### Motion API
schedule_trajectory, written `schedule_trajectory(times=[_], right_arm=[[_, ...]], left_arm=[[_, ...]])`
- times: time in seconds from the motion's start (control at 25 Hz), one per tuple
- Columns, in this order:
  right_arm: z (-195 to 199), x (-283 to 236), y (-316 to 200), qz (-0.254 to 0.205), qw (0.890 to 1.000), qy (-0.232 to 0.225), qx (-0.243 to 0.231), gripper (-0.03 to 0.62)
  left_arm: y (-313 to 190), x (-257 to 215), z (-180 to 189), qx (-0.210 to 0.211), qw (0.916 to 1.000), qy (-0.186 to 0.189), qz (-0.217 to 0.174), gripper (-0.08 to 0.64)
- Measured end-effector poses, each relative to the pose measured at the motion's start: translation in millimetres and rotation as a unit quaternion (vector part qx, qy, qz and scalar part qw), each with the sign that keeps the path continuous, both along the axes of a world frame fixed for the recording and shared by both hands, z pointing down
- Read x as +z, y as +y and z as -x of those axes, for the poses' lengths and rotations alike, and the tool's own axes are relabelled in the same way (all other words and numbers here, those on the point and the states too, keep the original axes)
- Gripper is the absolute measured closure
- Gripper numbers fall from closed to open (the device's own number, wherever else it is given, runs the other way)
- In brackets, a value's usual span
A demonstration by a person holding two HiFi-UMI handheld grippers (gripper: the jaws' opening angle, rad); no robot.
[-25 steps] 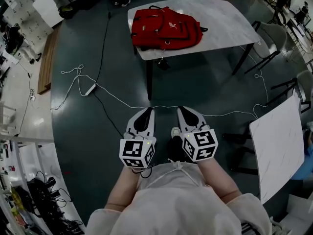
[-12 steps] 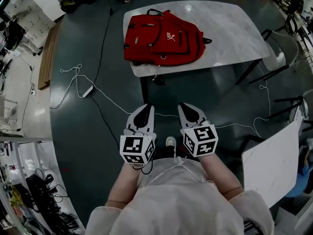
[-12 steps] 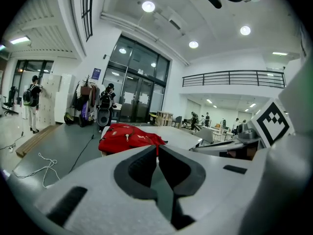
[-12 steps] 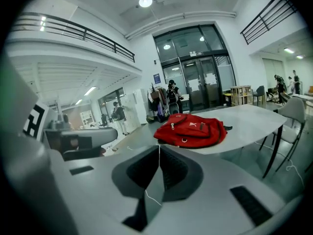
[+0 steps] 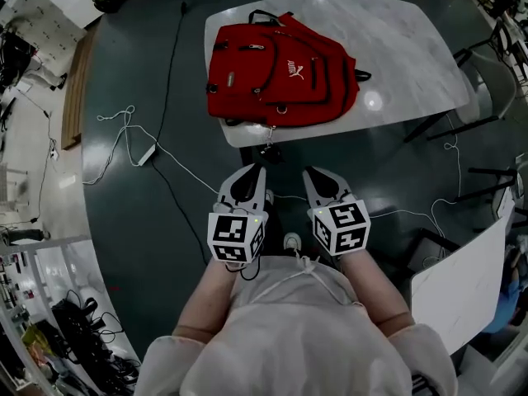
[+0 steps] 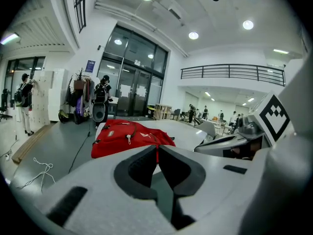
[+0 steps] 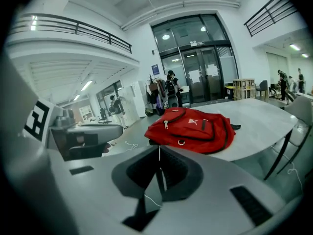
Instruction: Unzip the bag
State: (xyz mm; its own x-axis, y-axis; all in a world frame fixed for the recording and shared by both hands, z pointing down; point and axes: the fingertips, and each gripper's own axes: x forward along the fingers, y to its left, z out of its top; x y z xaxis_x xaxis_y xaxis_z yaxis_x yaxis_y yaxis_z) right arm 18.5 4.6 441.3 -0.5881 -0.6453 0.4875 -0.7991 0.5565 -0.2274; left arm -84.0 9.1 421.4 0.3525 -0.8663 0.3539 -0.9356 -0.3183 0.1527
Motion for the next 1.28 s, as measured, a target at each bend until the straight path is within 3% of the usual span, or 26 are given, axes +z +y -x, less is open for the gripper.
schedule_trajectory(times=[0.44,0.6,0.76,1.28], right_arm=[[54,50,-89,0.059,0.997,0.034,0.034,0.563],[70,85,-95,0.106,0.992,0.065,0.038,0.563],[87,119,-104,0.139,0.987,0.068,0.039,0.563],[97,183,-123,0.226,0.966,0.081,0.092,0.561]], left_arm=[[-108,56,46,0.05,0.9955,0.021,0.078,0.532],[-127,91,51,0.081,0.991,0.011,0.106,0.532],[-147,123,49,0.115,0.9872,-0.008,0.11,0.532],[-169,190,54,0.14,0.9765,-0.007,0.164,0.532]])
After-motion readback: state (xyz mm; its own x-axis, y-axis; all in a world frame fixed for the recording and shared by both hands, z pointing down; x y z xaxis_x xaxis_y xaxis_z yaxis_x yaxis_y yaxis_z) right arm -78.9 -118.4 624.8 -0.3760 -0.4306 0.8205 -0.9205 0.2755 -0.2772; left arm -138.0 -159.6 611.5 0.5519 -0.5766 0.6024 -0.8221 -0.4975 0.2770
